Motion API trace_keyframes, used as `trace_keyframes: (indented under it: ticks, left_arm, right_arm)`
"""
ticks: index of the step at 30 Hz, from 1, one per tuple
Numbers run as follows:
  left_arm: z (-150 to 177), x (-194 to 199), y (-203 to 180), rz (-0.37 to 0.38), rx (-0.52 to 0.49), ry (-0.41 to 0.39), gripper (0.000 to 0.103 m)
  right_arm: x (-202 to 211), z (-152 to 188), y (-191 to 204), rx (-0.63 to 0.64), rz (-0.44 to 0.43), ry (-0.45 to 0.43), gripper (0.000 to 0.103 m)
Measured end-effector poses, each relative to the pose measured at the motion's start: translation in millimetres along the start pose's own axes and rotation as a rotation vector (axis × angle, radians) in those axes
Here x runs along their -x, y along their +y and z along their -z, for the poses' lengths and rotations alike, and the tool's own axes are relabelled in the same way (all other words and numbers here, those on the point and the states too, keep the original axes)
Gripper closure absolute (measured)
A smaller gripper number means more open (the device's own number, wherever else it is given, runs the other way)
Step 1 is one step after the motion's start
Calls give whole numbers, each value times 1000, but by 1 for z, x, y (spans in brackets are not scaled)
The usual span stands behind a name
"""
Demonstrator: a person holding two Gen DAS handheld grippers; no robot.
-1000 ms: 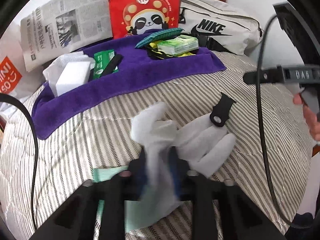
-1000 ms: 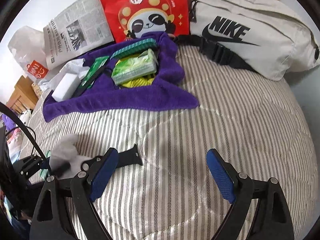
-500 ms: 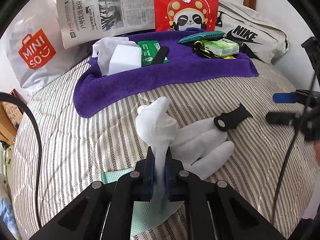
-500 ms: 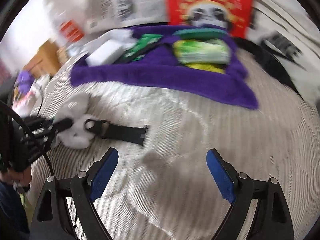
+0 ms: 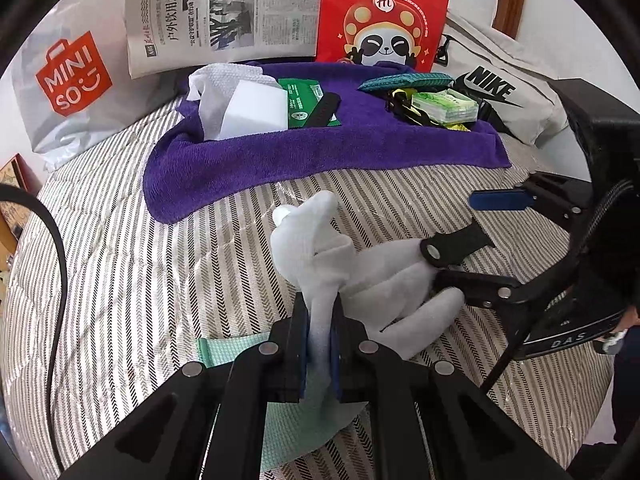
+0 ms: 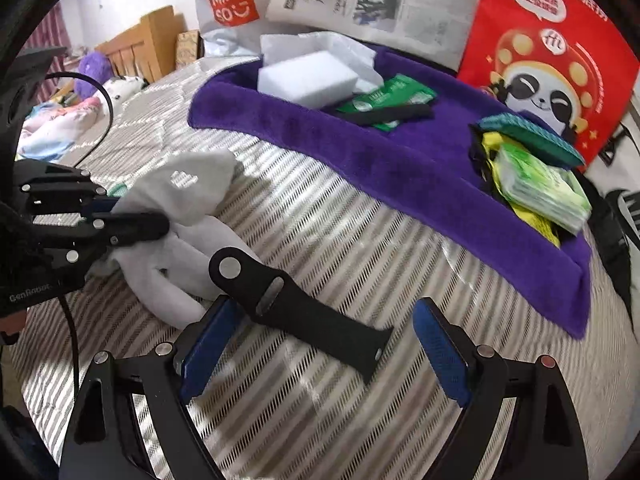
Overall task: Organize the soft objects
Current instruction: 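Grasp the black watch strap on the bed with the right tool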
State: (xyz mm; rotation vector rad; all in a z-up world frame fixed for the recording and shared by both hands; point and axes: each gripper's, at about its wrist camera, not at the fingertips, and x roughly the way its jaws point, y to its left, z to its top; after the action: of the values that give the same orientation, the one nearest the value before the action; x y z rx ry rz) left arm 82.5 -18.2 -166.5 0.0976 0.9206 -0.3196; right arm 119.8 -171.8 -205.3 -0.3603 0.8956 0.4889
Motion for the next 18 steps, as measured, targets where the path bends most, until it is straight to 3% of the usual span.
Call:
trace_keyframes:
  ticks: [2,4,8,13,18]
  left_arm:
    - [0,0,0,3,-4,-1,94]
    - [-1,0,0,9,0,0,94]
    - [-1,0,2,16,-4,0,93]
    - [-1,2,1,18,-1,-6,93]
    - [0,2,2,21,1,-9,93]
  right_arm:
    - [-1,-2,0,4,-8,-15,26]
    - [1,-3,-1,3,-46,-27,60]
    - [5,-5,-8,-14,-46,-11,82]
    - [0,-12,-24,-101,-35,7,88]
    - [-9,-22,-25,-95,-18,22,93]
